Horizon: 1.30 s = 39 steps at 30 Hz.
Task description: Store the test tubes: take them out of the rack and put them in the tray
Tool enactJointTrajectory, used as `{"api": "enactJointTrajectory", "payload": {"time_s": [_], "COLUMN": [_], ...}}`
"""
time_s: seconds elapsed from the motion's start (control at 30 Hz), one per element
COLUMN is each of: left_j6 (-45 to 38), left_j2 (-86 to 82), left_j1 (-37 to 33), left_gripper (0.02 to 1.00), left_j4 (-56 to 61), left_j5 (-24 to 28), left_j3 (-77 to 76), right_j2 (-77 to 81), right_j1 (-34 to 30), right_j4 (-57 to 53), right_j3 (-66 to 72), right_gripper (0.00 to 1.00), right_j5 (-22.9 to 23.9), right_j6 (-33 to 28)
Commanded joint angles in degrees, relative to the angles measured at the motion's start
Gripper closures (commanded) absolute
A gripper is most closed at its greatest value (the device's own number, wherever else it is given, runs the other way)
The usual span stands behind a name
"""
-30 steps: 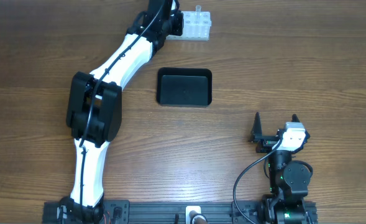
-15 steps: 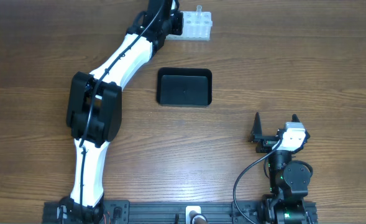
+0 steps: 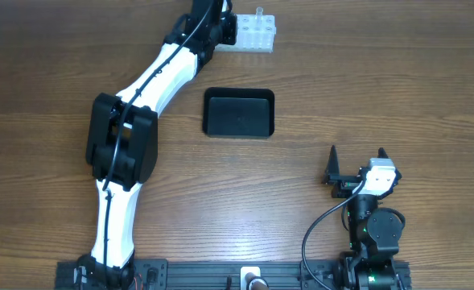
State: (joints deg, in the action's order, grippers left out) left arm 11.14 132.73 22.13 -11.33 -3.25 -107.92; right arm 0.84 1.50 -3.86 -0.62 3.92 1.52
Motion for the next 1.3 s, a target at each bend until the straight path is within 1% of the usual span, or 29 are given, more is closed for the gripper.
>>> {"api": "enactJointTrajectory", "payload": {"time_s": [0.03,0.6,1.2,1.3], "left_j6": [0.0,0.0,-0.5,-0.5], "left_j2": [0.3,-2.0,-4.9,-5.7], "left_j1": [0.7,1.4,1.3,1.4], "left_gripper": [0.84,0.84,0.838,0.84], "left_j4": [0.0,0.0,0.0,0.0], "left_j5": [0.1,-2.7,-2.9,-4.2], "left_j3": [-1.2,-1.2,-1.2,-1.2], "right_j2": [-0.6,-0.6,-0.6,-0.6], "right_j1": [0.3,0.3,0.3,0.3], "right_j4": [-0.2,-0.2,-0.2,-0.2], "right_j3": [0.3,0.3,0.3,0.3], "right_gripper": [0.007,0.009,0.009,0.007], "right_j5": [-0.5,-0.5,-0.5,-0.5], "right_j6": [0.6,0.6,0.6,0.6]}}
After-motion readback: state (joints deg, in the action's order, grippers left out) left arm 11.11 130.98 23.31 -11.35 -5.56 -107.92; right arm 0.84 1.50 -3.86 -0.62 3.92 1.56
